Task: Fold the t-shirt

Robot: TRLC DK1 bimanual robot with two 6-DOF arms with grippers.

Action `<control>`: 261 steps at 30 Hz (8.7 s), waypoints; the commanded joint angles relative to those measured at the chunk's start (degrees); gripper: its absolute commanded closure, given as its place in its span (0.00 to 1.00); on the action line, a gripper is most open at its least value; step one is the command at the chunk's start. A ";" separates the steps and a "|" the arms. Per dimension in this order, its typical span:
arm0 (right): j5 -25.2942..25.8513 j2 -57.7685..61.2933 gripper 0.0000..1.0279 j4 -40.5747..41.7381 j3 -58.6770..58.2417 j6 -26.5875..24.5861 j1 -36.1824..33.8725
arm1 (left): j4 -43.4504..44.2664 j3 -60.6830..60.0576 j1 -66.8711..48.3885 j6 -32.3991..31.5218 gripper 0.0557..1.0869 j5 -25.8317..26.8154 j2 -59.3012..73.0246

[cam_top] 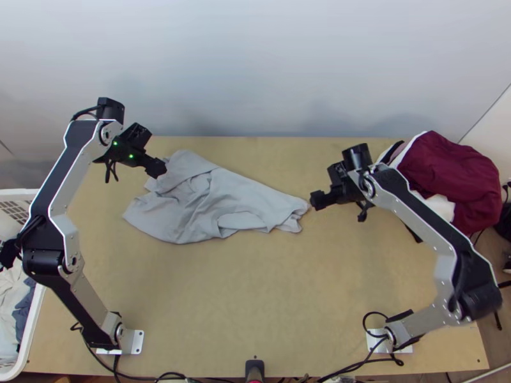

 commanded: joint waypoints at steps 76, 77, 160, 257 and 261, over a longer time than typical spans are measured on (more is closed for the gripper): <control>-9.31 15.06 0.97 3.38 5.41 0.05 1.26 | 11.29 -17.06 1.50 3.63 0.31 2.17 0.04; -9.31 15.06 0.97 3.38 5.41 0.05 1.26 | 11.29 -17.06 1.33 3.63 0.31 2.17 0.13; -9.13 -0.15 0.97 -23.87 7.08 -6.45 -20.89 | -21.66 -11.96 -30.23 -0.41 0.04 25.54 -25.01; -20.12 -7.27 0.97 -18.60 30.37 -1.00 -14.74 | -6.46 10.37 34.37 -24.50 0.96 29.15 -20.09; -22.76 -7.62 0.97 -17.80 31.16 1.28 -18.25 | -5.84 11.77 39.30 -26.17 0.96 29.15 -20.62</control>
